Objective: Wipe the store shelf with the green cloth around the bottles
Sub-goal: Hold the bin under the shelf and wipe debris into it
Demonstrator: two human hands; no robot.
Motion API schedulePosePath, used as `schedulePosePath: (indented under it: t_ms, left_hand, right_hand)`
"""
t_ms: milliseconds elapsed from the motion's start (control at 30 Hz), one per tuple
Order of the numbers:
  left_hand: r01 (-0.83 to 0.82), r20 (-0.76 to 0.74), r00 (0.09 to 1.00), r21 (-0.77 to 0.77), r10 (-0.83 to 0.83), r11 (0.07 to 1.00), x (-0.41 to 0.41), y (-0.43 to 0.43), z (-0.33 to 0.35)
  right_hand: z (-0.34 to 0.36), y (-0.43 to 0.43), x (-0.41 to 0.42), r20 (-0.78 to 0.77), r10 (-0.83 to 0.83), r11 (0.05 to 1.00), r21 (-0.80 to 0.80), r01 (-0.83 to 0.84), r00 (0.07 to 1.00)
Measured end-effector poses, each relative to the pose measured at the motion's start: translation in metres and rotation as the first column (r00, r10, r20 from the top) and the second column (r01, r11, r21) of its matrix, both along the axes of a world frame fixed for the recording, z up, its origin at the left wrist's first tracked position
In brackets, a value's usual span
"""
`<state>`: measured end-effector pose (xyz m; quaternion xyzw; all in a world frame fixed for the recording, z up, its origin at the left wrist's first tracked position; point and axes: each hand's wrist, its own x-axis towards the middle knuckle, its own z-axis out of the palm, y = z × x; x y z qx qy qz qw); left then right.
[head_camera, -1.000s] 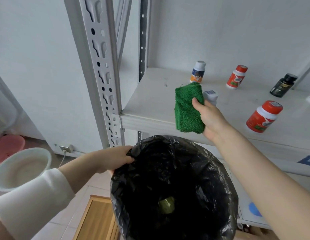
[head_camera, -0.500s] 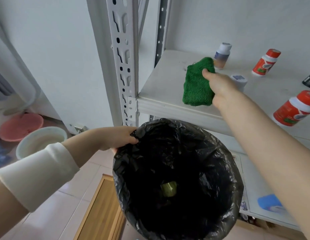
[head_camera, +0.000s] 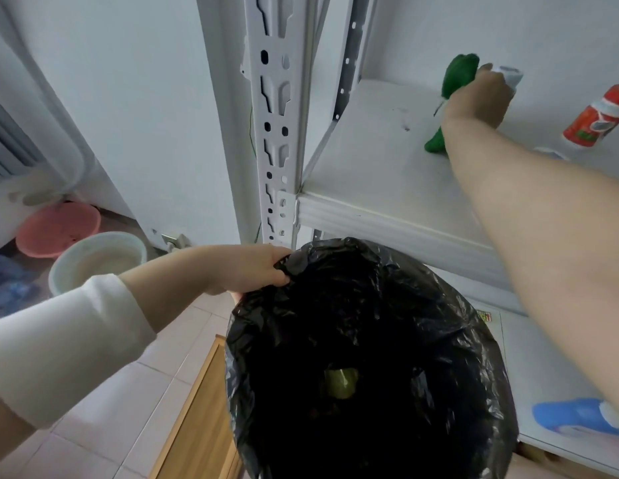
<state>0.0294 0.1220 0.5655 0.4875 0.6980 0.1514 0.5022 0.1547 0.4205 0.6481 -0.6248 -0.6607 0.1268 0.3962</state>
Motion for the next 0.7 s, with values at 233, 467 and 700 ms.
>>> schedulePosePath:
  t_ms: [233,467,700]
  left_hand:
    - [0.061,-0.061,0.996,0.009,-0.060,0.998,-0.007,0.007,-0.002]
    - [0.068,-0.066,0.995,-0.012,-0.069,0.998,-0.010,0.009,-0.003]
    - [0.040,-0.012,0.999,-0.027,-0.040,0.999,-0.005,0.006,0.004]
  right_hand:
    - [-0.025,0.018,-0.016,0.342,0.467,0.876,-0.301,-0.376,0.815]
    - [-0.017,0.006,-0.012,0.079,0.592,0.716,-0.509,-0.479,0.802]
    - [-0.020,-0.037,0.000,-0.031,0.652,0.642,-0.509,-0.574,0.758]
